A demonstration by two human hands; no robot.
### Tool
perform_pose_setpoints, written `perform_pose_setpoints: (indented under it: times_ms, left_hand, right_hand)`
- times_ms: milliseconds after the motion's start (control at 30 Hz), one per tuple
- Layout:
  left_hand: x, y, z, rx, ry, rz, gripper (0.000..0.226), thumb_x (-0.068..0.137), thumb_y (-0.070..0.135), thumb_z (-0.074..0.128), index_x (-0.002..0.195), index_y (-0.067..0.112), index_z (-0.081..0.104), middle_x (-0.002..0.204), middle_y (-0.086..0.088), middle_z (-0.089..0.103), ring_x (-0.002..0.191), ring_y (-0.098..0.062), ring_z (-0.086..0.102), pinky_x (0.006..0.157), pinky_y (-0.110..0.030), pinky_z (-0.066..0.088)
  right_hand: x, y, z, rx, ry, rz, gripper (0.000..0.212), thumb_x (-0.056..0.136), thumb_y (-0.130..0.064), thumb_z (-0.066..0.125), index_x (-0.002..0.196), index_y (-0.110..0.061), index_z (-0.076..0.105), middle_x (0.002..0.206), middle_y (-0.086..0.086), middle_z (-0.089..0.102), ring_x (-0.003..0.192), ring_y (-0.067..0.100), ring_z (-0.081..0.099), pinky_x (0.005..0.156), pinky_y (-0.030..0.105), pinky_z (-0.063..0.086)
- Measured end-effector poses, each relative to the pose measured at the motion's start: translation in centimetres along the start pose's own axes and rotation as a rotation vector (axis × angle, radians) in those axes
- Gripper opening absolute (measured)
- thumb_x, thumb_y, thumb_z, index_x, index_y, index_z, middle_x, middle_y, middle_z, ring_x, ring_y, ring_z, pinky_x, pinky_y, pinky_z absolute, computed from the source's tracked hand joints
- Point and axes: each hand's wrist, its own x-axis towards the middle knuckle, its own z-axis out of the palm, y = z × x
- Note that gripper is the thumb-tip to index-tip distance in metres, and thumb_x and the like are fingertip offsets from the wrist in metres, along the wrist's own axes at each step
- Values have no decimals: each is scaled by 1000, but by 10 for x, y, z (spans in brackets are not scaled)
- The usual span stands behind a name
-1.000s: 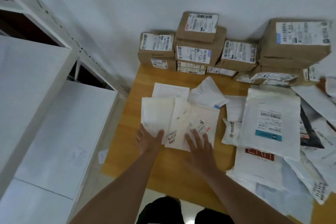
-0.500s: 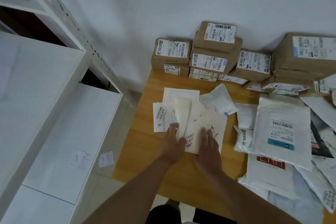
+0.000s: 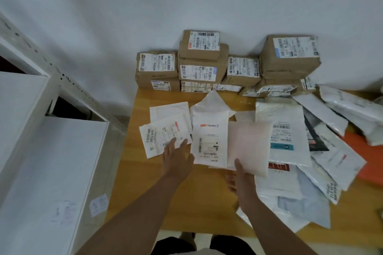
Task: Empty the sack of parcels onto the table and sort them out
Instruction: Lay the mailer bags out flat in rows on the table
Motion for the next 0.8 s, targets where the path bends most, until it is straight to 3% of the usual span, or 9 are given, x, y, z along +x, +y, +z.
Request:
perform_pose_setpoints:
  times_ms: [100, 167, 267, 367, 467, 533, 633, 733, 800]
  left_hand:
    - [11, -12, -4, 143, -4, -59, 72, 92, 47, 49, 154, 37, 12, 163, -3, -11, 149, -31, -11, 119, -49, 1]
    - [18, -23, -10, 175, 8, -104, 81, 90, 48, 50, 154, 39, 1, 161, -2, -20, 147, -32, -19, 119, -50, -6]
    - [35, -39, -21, 183, 29, -127, 91, 88, 60, 51, 154, 37, -7, 160, -3, -23, 146, -34, -22, 118, -54, -8]
    - [53, -52, -32, 212, -6, -152, 104, 81, 72, 54, 153, 34, -11, 161, -3, -22, 147, -35, -18, 117, -54, -8]
    - [58, -58, -37, 230, -66, -183, 112, 78, 72, 60, 153, 30, -12, 163, -5, -10, 148, -37, 2, 118, -52, 10]
    - [57, -59, -39, 273, -79, -195, 117, 74, 74, 61, 153, 27, -11, 161, -8, 3, 145, -37, 16, 114, -51, 22]
    - [52, -56, -38, 349, -97, -210, 118, 68, 83, 56, 153, 24, 0, 153, -14, 20, 139, -36, 25, 108, -49, 27]
    - [41, -54, -34, 362, -87, -181, 105, 66, 87, 51, 143, 21, 24, 142, -13, 34, 131, -33, 34, 104, -45, 30]
    - [35, -56, -32, 320, -74, -175, 97, 70, 83, 54, 139, 20, 30, 142, -10, 34, 130, -30, 33, 105, -42, 31]
  right_hand:
    - [-4, 9, -7, -4, -27, 186, 61, 93, -63, 47, 95, -3, 64, 86, 21, 73, 68, 28, 63, 66, 36, 50]
    - [-7, 16, -4, -64, -64, 206, 63, 96, -60, 45, 87, -1, 66, 79, 20, 73, 62, 27, 63, 64, 34, 49]
    - [-6, 24, 8, -475, -14, -158, 47, 99, -45, 44, 73, -12, 65, 65, 7, 69, 59, 17, 63, 71, 36, 55]
    - [-4, 7, 19, -649, 165, -486, 22, 93, -34, 56, 101, -15, 59, 95, 2, 63, 87, 17, 59, 75, 29, 47]
    - [12, -21, 19, -719, 326, -675, 43, 86, -26, 66, 123, -9, 53, 118, 11, 53, 109, 28, 49, 89, 43, 45]
    - [17, -37, 26, -844, 207, -706, 47, 87, -27, 65, 129, -8, 50, 126, 12, 50, 115, 29, 47, 95, 42, 43]
    - [21, -45, 54, -1076, 2, -863, 52, 86, -29, 63, 132, -8, 51, 134, 13, 49, 123, 33, 45, 99, 43, 44]
    - [22, -44, 92, -1228, -192, -1024, 50, 84, -33, 56, 127, -7, 56, 136, 18, 50, 127, 38, 45, 98, 53, 48]
    - [23, -49, 118, -1267, -279, -994, 52, 89, -34, 53, 134, -8, 48, 144, 18, 42, 134, 37, 38, 106, 51, 41]
